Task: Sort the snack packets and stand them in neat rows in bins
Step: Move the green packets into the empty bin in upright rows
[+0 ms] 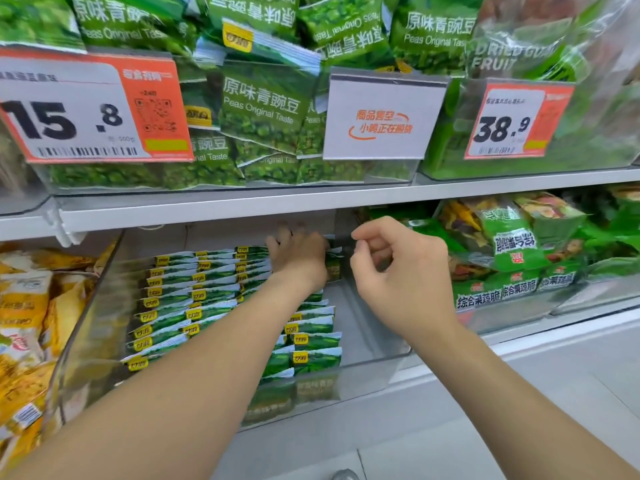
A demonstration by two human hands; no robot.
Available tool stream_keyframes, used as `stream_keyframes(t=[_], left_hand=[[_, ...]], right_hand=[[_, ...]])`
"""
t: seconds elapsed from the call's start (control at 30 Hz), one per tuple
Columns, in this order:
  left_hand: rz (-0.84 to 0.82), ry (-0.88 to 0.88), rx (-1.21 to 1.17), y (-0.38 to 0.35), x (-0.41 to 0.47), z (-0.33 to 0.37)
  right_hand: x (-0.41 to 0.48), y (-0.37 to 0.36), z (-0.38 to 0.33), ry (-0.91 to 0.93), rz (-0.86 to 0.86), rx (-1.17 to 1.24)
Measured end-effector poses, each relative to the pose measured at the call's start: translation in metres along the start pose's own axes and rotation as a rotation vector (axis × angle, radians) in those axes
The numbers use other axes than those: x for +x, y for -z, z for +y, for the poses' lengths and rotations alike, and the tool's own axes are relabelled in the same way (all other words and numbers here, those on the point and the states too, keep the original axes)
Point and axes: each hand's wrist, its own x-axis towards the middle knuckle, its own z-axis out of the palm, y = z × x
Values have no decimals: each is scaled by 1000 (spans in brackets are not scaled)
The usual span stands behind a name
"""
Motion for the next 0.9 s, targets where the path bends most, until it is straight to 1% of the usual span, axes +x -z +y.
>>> stream_keyframes(t=[0.1,0.23,0.3,0.37,0.43,0.5,0.57,0.63,0.7,0.77,0.83,0.9], left_hand=[[102,76,-7,-2,4,1],[222,54,-136,-4,8,-10],[213,19,-152,0,6,-13],[167,-16,-179,10,1,-17],[133,-32,-228,22,-8,-23],[164,-66,-181,32,-25,-34],[250,-132,-76,38,-51,-49],[317,-188,-22,45,-79,-65],[332,-243,-52,54,-107,-80],[325,-295,-159,65,-132,-95],[319,-306,-230,79,-157,-112],[275,-301,-240,90,-178,-135]], right_hand=[[0,-2,0,2,-18,-14],[-1,-2,-1,-4,-31,-18],[-1,0,-2,-14,-37,-16],[-1,1,-3,-26,-55,-21],[0,0,-4,-40,-102,-56],[0,-2,-5,-47,-186,-113],[-1,-6,-7,-52,-295,-175],[-2,-12,-14,-45,-394,-205],[-2,-16,-29,-17,-460,-185],[0,-21,-53,47,-547,-121],[1,-26,-87,110,-679,-31],[3,-31,-121,144,-779,20]])
